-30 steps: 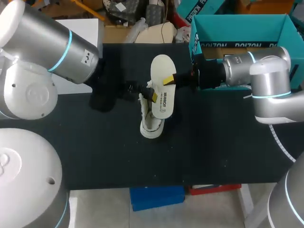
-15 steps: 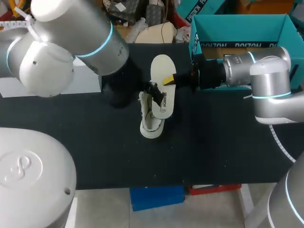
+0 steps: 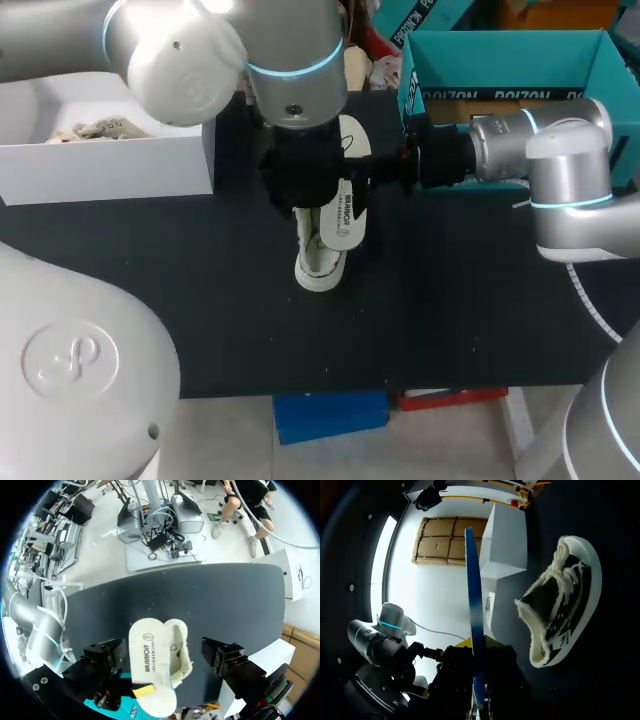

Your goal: Take the shoe out of the shoebox, open the shoe tongue, remove and reinsert the insole, then place the shoe into the shoebox

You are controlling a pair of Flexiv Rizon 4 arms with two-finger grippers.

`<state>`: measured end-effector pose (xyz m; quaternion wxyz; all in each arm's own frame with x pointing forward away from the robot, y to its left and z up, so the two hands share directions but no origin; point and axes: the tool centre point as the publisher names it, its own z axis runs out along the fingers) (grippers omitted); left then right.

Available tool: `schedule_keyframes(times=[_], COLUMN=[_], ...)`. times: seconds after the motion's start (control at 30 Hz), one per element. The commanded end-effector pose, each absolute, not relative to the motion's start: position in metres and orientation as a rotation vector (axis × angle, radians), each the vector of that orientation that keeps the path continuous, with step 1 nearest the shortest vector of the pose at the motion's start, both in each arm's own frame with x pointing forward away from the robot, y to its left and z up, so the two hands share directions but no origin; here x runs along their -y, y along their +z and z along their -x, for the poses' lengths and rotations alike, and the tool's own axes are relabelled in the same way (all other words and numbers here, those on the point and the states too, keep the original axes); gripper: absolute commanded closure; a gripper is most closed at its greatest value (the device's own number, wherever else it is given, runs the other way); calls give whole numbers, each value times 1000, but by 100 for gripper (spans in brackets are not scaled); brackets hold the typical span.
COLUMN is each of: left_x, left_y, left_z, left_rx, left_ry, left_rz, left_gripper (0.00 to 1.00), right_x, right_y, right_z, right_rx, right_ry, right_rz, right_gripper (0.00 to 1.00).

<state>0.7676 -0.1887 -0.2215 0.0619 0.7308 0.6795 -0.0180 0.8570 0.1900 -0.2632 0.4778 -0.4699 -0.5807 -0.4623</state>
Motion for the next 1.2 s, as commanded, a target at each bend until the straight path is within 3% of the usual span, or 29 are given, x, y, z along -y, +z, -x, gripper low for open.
schedule_keyframes(times=[0.03,1.2], left_x=[202,210], left_y=[-226,-217], left_z=[-774,-789], left_rx=[-2322,-2184], left_ry=[518,311], left_rz=[-2357,-2117], left_gripper=[0,0], right_x=[-191,-191], right_y=[-263,-263], right_z=[-857,-857], right_rx=[1420,1420], right_ry=[-1126,-1126], right_rz=[1150,1150], right_gripper=[100,100])
